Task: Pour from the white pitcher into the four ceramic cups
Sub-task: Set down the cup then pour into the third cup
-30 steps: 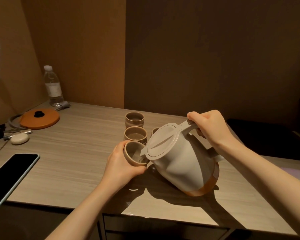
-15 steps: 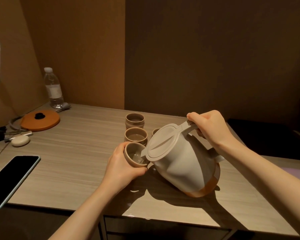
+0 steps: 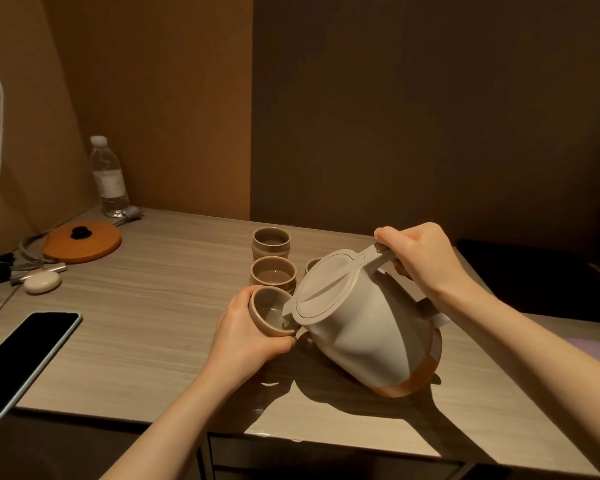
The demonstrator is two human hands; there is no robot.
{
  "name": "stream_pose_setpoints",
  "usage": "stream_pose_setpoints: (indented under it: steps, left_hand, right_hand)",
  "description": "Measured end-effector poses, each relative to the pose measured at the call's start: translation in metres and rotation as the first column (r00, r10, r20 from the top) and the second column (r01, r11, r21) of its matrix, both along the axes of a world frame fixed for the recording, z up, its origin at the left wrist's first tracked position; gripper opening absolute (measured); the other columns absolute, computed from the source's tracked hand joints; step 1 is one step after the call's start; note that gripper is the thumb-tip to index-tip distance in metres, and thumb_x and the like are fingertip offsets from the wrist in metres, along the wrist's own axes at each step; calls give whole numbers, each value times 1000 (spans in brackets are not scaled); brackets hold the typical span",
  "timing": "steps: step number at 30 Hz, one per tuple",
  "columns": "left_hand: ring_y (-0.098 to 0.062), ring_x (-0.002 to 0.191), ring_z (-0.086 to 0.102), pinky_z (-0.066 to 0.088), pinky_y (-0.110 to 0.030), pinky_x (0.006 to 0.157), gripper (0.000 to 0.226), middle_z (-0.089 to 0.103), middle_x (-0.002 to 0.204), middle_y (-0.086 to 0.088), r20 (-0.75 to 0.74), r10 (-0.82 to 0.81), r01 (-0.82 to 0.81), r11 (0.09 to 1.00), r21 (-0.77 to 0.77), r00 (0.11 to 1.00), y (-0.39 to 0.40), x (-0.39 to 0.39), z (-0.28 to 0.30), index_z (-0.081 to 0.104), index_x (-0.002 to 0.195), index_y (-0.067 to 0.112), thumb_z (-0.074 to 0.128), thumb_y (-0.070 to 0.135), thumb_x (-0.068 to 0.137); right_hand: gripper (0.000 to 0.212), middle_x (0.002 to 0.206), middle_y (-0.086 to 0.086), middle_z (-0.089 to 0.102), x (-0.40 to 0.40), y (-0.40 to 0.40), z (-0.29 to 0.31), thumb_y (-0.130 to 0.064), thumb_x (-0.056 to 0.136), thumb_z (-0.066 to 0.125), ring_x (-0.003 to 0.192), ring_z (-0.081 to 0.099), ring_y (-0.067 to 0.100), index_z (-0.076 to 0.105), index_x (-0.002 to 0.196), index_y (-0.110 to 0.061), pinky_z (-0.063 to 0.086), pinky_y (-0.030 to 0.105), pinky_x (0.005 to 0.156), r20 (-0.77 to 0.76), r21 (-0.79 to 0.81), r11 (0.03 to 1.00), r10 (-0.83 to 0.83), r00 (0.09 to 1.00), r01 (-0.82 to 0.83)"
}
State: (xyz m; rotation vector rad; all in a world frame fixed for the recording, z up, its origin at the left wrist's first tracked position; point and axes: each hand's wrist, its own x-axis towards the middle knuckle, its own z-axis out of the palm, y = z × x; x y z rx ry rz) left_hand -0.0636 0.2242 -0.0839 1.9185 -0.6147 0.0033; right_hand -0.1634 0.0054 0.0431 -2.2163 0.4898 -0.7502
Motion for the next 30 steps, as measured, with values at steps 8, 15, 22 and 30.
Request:
stream_pose_setpoints:
  steps: [8, 15, 22, 30]
  left_hand:
    - [-6, 102, 58, 46, -20, 78, 81, 62, 110, 13, -21, -1, 0, 1000, -17, 1000, 0, 0, -1, 54, 116, 34, 90, 31, 43]
    - [-6, 102, 58, 51, -27, 82, 82, 62, 110, 13, -33, 3, -3, 1000, -15, 999, 1, 1, -2, 54, 115, 35, 86, 37, 40]
    - [-6, 100, 59, 51, -25, 80, 83, 63, 108, 13, -55, 1, -2, 1000, -22, 998, 0, 0, -2, 53, 115, 35, 84, 41, 38]
    - [-6, 101, 58, 45, -17, 75, 78, 62, 108, 13, -86, -7, 3, 999, -52, 996, -1, -7, 1, 53, 115, 33, 92, 24, 49]
  right_hand:
    - [62, 51, 16, 42, -1, 2, 1, -49, 70, 54, 52, 37, 25, 53, 60, 13, 37, 42, 59, -6, 4, 1000, 1, 1000, -1]
    - [61, 50, 14, 41, -2, 4, 2, -48, 70, 54, 52, 36, 25, 52, 58, 12, 36, 43, 58, -7, 2, 1000, 12, 1000, -12]
    - [63, 52, 15, 41, -2, 4, 2, -50, 69, 53, 52, 36, 25, 51, 60, 13, 37, 44, 59, -11, -7, 1000, 3, 1000, -4]
    - [60, 51, 14, 40, -7, 3, 3, -46, 73, 55, 53, 35, 25, 52, 61, 13, 35, 41, 59, 16, 43, 999, 21, 1000, -22]
